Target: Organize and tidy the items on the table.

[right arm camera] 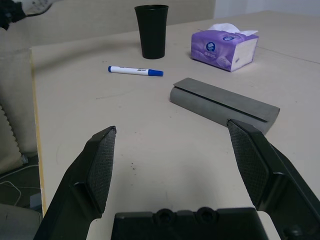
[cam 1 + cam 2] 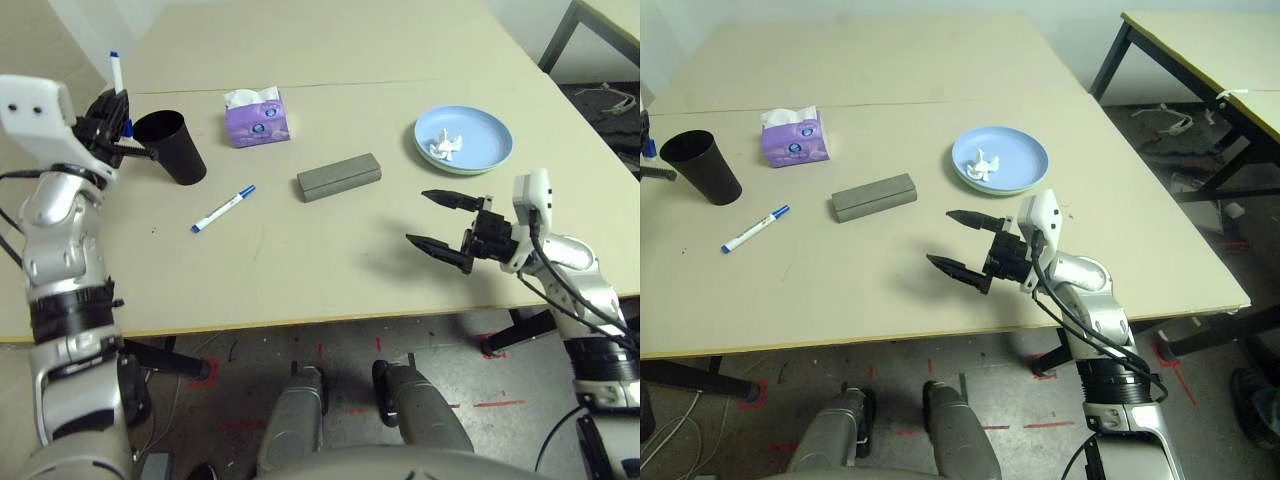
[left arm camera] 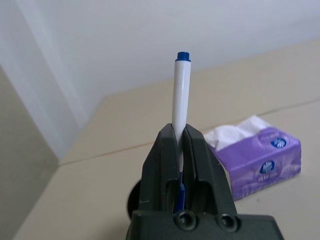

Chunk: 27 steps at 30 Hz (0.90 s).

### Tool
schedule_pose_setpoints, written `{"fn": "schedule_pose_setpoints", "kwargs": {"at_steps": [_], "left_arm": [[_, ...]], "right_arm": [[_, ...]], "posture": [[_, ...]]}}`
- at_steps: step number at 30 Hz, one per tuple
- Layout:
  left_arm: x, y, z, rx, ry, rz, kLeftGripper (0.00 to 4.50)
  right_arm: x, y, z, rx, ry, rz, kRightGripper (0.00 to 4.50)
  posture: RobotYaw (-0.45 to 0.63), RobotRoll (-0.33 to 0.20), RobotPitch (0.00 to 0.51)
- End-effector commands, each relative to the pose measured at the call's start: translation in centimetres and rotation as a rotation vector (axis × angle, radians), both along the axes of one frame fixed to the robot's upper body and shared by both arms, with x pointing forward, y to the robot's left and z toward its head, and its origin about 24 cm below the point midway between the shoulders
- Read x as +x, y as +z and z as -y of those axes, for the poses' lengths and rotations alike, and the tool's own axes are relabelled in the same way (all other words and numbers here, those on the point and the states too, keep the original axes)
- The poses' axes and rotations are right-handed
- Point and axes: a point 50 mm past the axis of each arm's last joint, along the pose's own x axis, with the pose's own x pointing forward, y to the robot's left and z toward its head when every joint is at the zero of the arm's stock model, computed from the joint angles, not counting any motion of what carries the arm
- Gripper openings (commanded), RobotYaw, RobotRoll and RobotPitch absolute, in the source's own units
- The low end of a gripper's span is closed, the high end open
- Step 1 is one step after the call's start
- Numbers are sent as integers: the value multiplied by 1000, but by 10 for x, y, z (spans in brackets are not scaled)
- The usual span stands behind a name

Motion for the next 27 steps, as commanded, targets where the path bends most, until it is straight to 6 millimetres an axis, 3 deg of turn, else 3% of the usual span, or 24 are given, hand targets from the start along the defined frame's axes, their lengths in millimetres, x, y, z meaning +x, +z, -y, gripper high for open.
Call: {"fn": "schedule_pose_setpoints", "kwargs": {"at_steps": [1,9,20,27], "left_arm": [[6,4,-9,37,16,9,14],[21,9,-12,31,35,10,14],[19,-8,-17,17,65,-10,14],[16,-7,-20,14,78,24,2204]], "right_arm": [[-5,-2,1,-13,4,-13,4500],[-7,-1,0,-13,0,-12,4500],[-10,3,3,-17,-19,-5,4500],[-8,6,2,-15,-25,1,4500]], "posture": [[-108,0,194],[-124,0,195],[-140,0,193],[-136,0,195]]}}
